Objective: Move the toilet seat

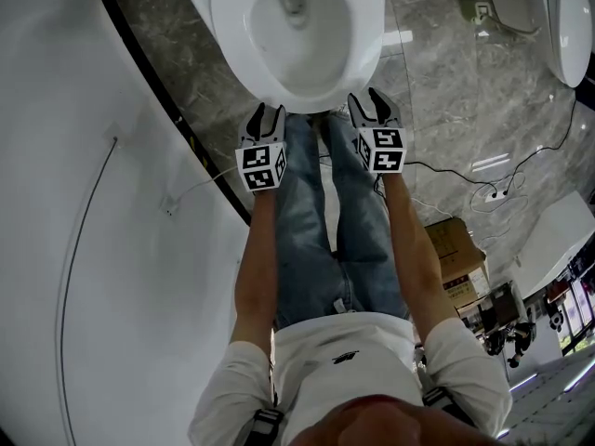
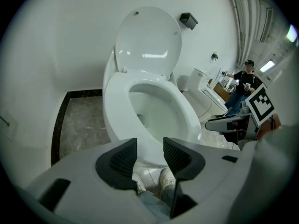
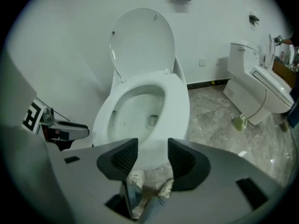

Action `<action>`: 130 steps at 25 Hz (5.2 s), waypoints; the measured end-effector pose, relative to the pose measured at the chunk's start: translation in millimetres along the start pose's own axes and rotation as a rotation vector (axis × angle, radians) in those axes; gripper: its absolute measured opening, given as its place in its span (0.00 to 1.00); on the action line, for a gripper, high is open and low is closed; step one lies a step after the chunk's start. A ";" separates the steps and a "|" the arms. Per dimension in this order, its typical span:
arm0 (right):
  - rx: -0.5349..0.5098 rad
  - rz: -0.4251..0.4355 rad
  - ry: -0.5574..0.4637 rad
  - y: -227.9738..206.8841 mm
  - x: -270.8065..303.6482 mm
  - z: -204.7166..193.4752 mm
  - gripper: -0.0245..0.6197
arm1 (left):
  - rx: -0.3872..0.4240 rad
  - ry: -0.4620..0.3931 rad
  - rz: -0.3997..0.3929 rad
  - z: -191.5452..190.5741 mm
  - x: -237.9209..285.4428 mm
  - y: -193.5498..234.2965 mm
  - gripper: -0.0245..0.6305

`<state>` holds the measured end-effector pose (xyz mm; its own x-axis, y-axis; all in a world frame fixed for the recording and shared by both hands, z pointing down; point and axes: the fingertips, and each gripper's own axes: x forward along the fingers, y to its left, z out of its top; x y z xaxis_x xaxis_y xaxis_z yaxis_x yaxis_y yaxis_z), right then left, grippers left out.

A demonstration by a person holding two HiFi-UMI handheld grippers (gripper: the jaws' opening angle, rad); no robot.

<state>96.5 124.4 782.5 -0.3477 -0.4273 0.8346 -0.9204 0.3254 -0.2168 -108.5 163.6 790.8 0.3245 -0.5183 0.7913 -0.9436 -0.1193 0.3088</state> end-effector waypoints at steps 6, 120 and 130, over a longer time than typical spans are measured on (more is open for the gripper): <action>0.087 0.031 0.036 4.1 13.4 -15.5 0.40 | -0.055 0.033 -0.010 -14.8 9.8 8.8 0.38; 0.327 0.109 -0.335 36.7 -121.6 141.3 0.49 | -0.025 -0.320 -0.051 151.4 -122.7 -38.4 0.51; 0.346 0.110 -0.344 38.1 -129.3 161.2 0.49 | 0.268 -0.258 -0.077 160.4 -142.2 -69.1 0.51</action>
<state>77.5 56.1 584.6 -0.4316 -0.6783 0.5946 -0.8601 0.1107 -0.4980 -100.0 109.7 572.3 0.4006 -0.6910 0.6017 -0.9117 -0.3659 0.1867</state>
